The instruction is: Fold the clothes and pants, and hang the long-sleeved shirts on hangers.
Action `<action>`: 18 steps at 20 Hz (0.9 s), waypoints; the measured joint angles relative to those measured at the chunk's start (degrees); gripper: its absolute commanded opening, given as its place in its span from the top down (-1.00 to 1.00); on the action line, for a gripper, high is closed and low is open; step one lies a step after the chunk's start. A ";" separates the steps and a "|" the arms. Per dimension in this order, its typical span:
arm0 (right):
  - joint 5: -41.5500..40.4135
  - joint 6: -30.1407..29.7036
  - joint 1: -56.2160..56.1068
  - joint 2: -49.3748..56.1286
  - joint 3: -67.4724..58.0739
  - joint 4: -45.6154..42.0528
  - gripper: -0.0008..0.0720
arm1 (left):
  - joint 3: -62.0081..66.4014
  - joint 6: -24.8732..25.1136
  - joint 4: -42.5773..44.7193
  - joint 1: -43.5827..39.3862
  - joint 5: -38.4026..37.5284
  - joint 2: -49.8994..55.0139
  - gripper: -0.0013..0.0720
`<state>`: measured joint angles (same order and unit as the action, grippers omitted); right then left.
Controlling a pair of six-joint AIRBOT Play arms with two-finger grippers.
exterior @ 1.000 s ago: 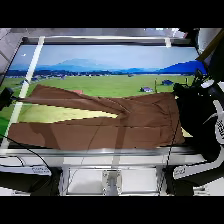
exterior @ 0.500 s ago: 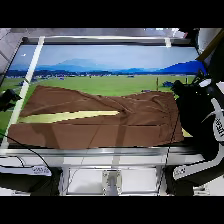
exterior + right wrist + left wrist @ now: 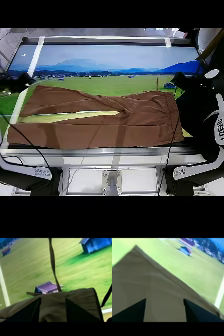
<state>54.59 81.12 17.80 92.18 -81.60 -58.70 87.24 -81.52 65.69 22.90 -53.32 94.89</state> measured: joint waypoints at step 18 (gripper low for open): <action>8.26 -10.47 -4.68 -0.17 -0.39 -0.22 0.01 | 31.74 -22.21 25.24 -20.17 -24.57 26.21 -0.24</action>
<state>62.85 70.65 13.13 92.01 -82.00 -58.92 118.98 -103.72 90.94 2.72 -77.89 121.10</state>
